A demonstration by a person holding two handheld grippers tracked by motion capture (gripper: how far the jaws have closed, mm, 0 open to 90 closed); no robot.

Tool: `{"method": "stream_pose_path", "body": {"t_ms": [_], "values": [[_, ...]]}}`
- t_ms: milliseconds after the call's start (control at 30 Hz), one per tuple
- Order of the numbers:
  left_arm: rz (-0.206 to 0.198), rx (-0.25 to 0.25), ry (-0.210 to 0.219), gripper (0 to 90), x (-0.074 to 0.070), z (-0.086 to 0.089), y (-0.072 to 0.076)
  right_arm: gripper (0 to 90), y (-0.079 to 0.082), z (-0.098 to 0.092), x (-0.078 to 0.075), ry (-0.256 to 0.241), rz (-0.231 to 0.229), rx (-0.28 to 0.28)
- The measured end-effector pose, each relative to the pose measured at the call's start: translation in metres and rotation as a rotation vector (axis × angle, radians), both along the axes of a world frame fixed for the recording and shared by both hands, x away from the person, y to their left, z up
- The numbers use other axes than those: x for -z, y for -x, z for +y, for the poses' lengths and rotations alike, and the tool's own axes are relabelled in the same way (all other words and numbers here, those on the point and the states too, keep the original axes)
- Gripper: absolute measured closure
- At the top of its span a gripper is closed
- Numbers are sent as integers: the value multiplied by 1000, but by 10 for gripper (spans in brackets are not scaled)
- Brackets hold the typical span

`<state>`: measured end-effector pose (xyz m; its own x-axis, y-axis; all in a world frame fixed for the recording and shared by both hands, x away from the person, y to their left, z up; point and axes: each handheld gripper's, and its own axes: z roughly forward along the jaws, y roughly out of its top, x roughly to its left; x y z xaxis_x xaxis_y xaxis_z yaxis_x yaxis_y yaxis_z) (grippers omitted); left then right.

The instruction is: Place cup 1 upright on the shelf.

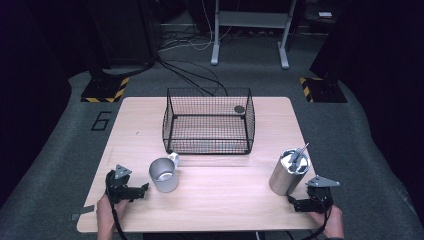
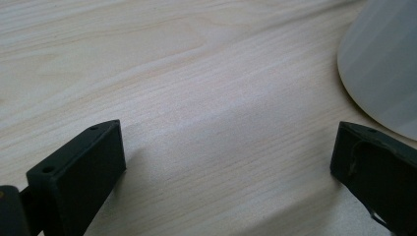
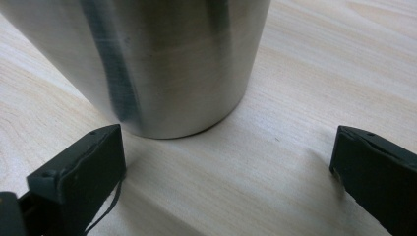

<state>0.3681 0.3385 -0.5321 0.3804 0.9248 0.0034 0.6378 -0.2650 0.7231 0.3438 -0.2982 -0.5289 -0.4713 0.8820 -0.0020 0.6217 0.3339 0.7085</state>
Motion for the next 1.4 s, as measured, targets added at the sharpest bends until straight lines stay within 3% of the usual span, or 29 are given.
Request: {"method": "stream_pose_path", "body": {"t_ms": [200,300,400,867,1233,1400], "values": [[0,-1,0,0,0,0,0,0,0,1,-3,16,29,9],[-1,0,0,0,0,0,0,0,6,-1,-7,-30,51,13],[-1,0,0,0,0,0,0,0,9,-2,-10,-53,47,8],[-2,-1,-1,0,0,0,0,0,24,4,-57,-173,-30,-39],[-2,-1,-1,0,0,0,0,0,15,16,-92,-151,-95,-53],[-2,-1,0,0,0,0,0,0,8,20,-100,-139,-117,-41]]}}
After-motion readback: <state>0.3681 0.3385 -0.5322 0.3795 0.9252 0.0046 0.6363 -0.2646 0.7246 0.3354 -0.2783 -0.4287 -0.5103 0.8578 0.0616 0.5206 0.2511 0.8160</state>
